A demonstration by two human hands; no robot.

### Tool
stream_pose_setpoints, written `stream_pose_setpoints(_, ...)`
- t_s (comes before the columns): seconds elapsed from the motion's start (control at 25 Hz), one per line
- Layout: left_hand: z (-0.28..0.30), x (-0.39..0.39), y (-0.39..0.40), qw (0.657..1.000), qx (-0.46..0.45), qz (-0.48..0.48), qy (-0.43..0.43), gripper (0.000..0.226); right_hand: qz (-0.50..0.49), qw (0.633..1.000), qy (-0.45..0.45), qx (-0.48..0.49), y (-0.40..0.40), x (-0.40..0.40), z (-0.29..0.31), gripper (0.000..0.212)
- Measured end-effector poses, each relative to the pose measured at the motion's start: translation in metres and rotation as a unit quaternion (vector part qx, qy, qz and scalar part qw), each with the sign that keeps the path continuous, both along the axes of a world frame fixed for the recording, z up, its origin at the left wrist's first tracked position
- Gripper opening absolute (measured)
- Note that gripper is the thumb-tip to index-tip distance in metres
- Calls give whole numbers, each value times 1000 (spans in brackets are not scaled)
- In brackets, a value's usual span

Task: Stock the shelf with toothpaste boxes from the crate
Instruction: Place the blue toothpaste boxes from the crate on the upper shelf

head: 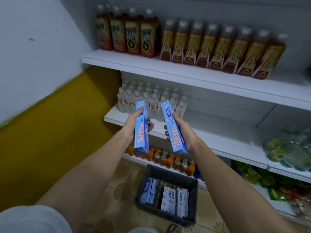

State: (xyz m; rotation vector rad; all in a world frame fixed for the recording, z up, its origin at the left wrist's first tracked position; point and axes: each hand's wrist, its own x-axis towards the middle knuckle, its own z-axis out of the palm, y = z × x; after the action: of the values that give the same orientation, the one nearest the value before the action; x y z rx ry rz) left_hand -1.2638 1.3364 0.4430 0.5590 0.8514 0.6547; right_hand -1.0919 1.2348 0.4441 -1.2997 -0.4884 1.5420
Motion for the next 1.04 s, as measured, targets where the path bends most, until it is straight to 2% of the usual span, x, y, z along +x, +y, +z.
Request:
stream_pose_setpoints(0.16, 10, -51, -17, 997, 55, -28, 38, 48, -10, 998, 50, 27, -15, -45, 2, 48)
stream_pose_setpoints(0.44, 36, -102, -31, 990, 124, -45, 43, 49, 0, 998, 59, 37, -18, -112, 32, 53)
stream_pose_setpoints(0.56, 62, -113, -19, 985, 144, -69, 66, 58, -3, 995, 60, 77, -8, -124, 58, 50)
stream_pose_setpoints(0.68, 95, -117, 5, 981, 169, -65, 76, 57, 26, 989, 76, 125, 8, -130, 87, 43)
stream_pose_setpoints(0.88, 153, -105, 40, 975, 205, -58, 70, 51, 39, 984, 72, 156, 37, -133, 141, 50)
stream_pose_setpoints(0.96, 171, -97, 52, 972, 220, -47, 74, 50, 20, 987, 18, 157, 48, -127, 163, 36)
stream_pose_setpoints(1.04, 184, -89, 64, 969, 231, -37, 85, 50, -2, 976, -137, 169, 66, -114, 181, 31)
